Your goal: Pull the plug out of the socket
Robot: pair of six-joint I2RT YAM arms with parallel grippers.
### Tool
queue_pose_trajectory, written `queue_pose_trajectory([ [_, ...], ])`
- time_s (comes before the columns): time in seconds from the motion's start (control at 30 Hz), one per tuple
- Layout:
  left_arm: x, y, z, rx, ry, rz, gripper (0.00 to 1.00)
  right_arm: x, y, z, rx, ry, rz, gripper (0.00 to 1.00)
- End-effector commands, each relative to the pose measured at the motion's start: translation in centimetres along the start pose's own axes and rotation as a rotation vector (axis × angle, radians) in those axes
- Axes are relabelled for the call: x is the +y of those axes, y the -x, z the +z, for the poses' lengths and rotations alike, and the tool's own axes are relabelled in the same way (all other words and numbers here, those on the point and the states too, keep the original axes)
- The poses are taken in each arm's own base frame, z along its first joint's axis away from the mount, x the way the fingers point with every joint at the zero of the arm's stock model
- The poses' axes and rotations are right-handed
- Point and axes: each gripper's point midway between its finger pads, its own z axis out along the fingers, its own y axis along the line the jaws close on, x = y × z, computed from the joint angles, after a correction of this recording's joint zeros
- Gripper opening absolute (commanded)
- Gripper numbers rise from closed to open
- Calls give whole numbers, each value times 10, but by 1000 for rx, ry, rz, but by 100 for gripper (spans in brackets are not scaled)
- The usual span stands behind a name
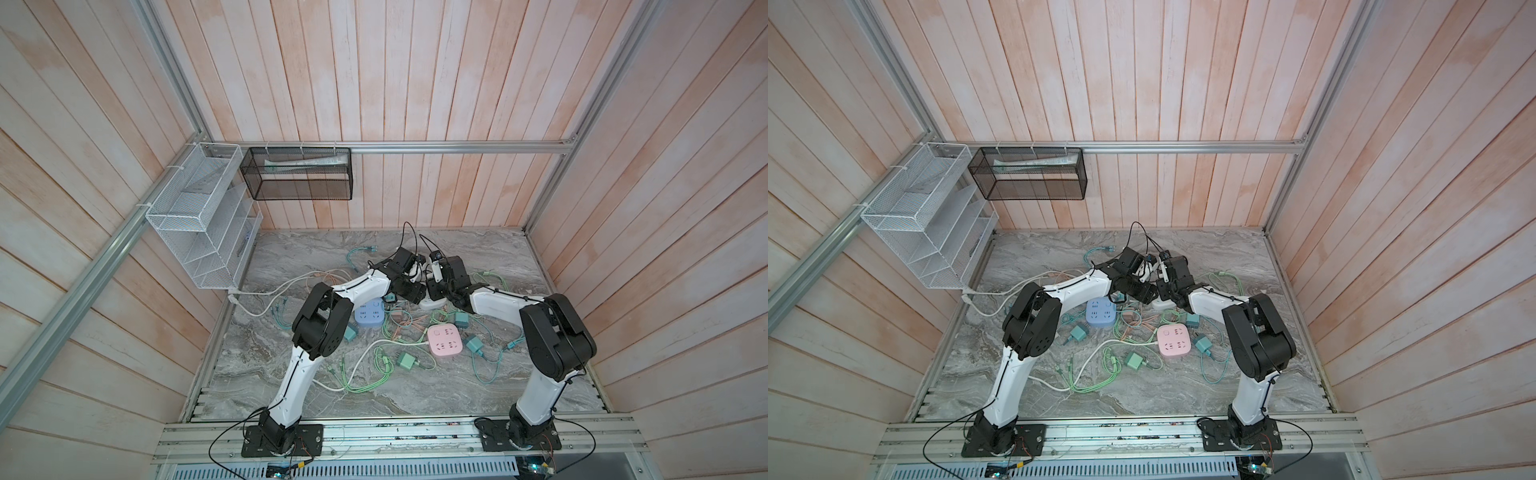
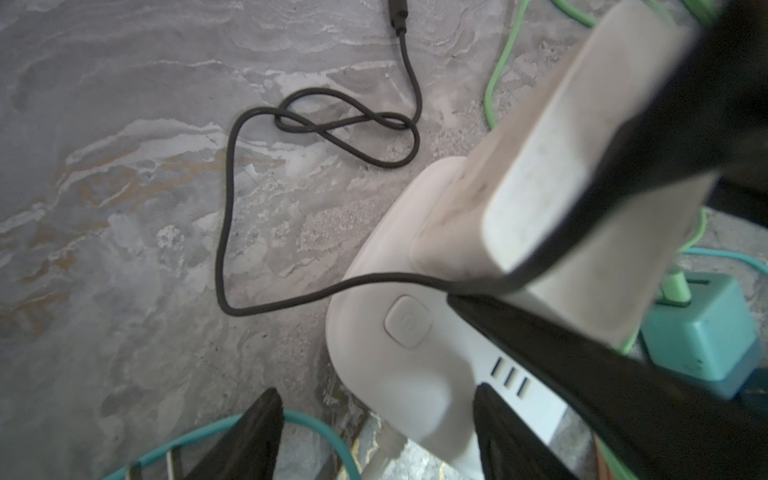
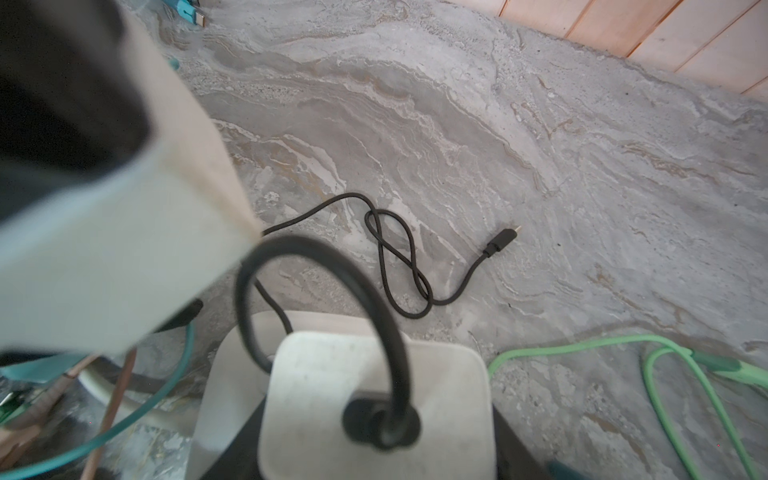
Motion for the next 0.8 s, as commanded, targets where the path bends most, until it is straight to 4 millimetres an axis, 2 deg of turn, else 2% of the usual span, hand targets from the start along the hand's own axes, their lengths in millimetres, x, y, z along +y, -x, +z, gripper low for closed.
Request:
queue_pose_trajectory([
  [0.0,5,-53,26,168,20,-7,74,0,25,-8,-67,29,51,28],
  [0.47,2,-60,31,189,27,3,74,-3,47,-20,-109,83,142,25],
  [0.57,4,-63,32,198,34,1,74,-2,50,-21,-109,73,107,23],
  [0.77,2,-62,33,197,24,-1,74,-1,44,-18,-80,-15,21,23],
])
